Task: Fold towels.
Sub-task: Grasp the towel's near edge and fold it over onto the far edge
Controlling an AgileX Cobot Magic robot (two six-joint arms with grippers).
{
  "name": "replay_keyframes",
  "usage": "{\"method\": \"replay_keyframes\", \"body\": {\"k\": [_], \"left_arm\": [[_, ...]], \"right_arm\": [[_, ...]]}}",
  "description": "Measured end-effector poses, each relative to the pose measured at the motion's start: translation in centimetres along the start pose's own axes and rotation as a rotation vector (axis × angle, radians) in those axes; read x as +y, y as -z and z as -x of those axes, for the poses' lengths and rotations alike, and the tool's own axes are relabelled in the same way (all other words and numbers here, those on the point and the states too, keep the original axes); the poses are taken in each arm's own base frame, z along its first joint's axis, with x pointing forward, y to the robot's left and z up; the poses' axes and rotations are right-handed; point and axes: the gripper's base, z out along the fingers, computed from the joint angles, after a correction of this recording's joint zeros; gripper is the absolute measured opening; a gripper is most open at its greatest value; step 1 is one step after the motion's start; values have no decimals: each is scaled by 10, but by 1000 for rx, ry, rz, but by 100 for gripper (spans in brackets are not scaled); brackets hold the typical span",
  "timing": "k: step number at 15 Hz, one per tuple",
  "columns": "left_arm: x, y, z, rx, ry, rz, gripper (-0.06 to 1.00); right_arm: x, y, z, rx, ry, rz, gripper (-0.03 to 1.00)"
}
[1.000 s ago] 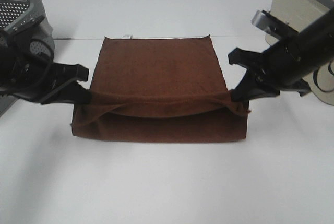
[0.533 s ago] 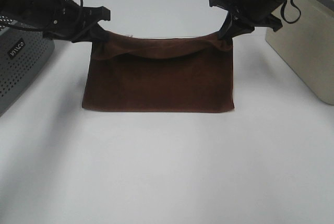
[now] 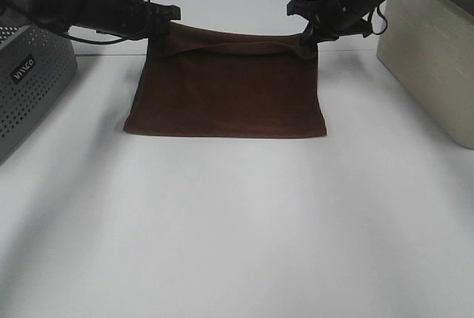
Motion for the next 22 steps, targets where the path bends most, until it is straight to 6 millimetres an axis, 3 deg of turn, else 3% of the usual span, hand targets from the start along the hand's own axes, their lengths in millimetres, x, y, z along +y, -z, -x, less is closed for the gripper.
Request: {"method": "replay_keyframes", "body": {"k": [3,5,7,9,12,15,18,22], "left_arm": [[14,-15,-10,-39,-4,68,14],[17,-16,-10,-62,-7,92,41],[17,-16,-9,-64,-8,93,72],[16,-16,-10,-40,-15,73,85],[10,-7,-9,54,-89,-3,87],[3,4,-9,184,-122,-72,87],[1,21,-6,319,-20,-74,87],[-2,36,-16,533,98,-39,87]], "right_arm": [[-10,-25,-5,-50,2,-10,3],[-9,-25,-3,-79,6,4,27],[-8,-24,-1,-80,12,12,61],[-6,-23,-6,-23,18,24,75],[-2,-6,-5,42,67,7,78],[12,31,-2,153,76,25,78],[19,46,-14,321,30,50,78],[23,52,-18,355,-54,64,78]]}}
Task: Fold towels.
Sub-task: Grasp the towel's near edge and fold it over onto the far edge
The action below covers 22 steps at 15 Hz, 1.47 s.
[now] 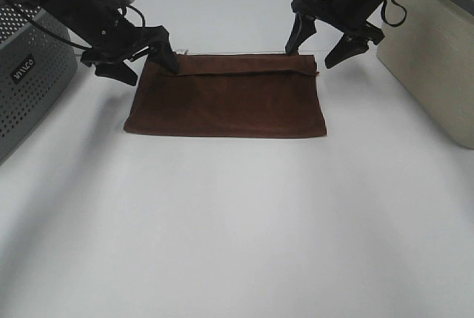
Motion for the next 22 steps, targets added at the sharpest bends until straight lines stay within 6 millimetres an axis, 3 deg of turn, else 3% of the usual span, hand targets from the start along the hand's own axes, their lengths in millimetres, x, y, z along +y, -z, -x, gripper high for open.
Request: {"method": "replay_keyframes", "body": {"k": [5,8,10,14,18,22], "left_arm": [[-10,31,-8,76,59,44,87],[2,27,-31,136,120,126,87],[11,19,-41,144,135,175,87],[10,14,-40,113,130,175,87],[18,-3,-45,112,148,178,87],[20,-16,-47,109,174,135,85]], "right_arm": [[-2,-3,-41,156,-44,2,77],[-6,-17,-60,214,-60,33,77],[-8,-26,-64,207,-49,58,77],[-9,-29,-58,128,-39,53,77],[-12,-31,-55,92,-33,30,77],[-26,-63,-60,153,-64,26,76]]}}
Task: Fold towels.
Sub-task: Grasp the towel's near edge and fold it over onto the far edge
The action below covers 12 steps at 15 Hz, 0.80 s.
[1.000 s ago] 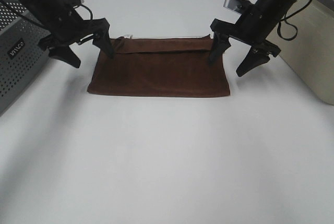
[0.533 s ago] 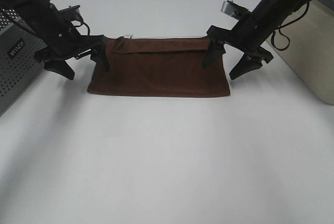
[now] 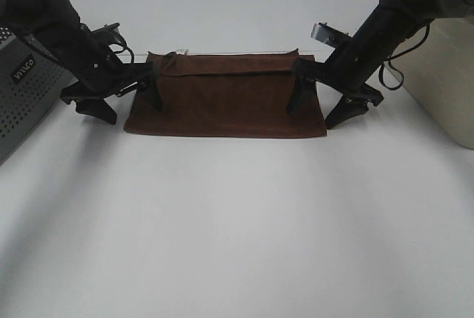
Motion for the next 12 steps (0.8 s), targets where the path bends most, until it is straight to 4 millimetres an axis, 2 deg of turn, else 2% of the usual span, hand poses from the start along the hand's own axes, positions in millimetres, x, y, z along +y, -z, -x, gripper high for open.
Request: {"method": "replay_keyframes", "body": {"k": [2,3,4,7,8,9,12], "left_arm": [[-2,-4,0,1,-3,-33,75],[-2,-6,-1,5,2,-44,67],[-2,-8,-1,9,5,-48,56],[1,-12,-3,25,-17,-37,11],[2,-13,-4,34,-29,-30,2],[2,-12,-6,54,-36,-29,1],[0,-2,-10,107,-69,-12,1]], "right_arm": [[0,-5,2,-10,-18,25,73],[1,-8,2,-9,-29,49,67],[1,-12,3,-10,-41,71,57],[-3,-19,4,-17,-46,68,22],[-4,-21,4,-15,-49,64,10],[-5,-21,4,-13,-55,57,2],[-4,-12,0,16,-50,13,0]]}}
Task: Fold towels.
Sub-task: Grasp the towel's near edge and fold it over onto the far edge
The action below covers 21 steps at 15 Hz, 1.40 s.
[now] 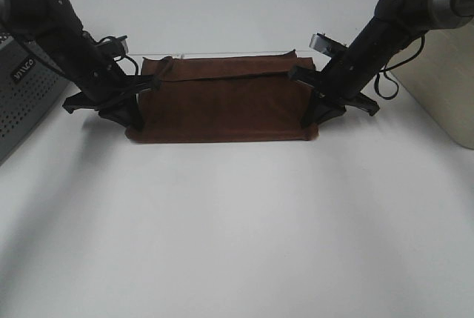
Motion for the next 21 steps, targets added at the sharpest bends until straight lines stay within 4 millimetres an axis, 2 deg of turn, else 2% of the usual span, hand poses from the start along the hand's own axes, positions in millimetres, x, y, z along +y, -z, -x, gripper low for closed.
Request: {"method": "replay_keyframes", "body": {"k": [2,3,4,5,8,10,12,14,16,18,21], "left_arm": [[-3,11,-8,26,-4,1,0],[-5,15,-19,45,-3,5,0],[-7,18,-34,65,-6,13,0],[-12,22,-61,85,-18,30,0],[-26,33,-114,84,-51,57,0],[-27,37,-143,95,-35,72,0],[-23,39,-157,114,-18,81,0],[-23,42,-158,101,-13,80,0],[-26,48,-154,46,3,77,0],[-30,54,-143,-13,18,69,0],[-40,68,-113,-161,41,47,0]], "right_arm": [[2,9,-11,46,-3,-20,0],[3,11,-20,63,-13,-23,0],[3,12,-34,80,-22,-32,0],[7,13,-60,111,-32,-44,0],[19,13,-114,141,-16,-87,0],[26,11,-147,151,-3,-108,0],[25,13,-164,141,-8,-115,0],[28,22,-166,107,6,-117,0],[34,31,-158,67,28,-115,0],[43,43,-141,2,59,-108,0],[57,61,-105,-96,124,-114,0]]}}
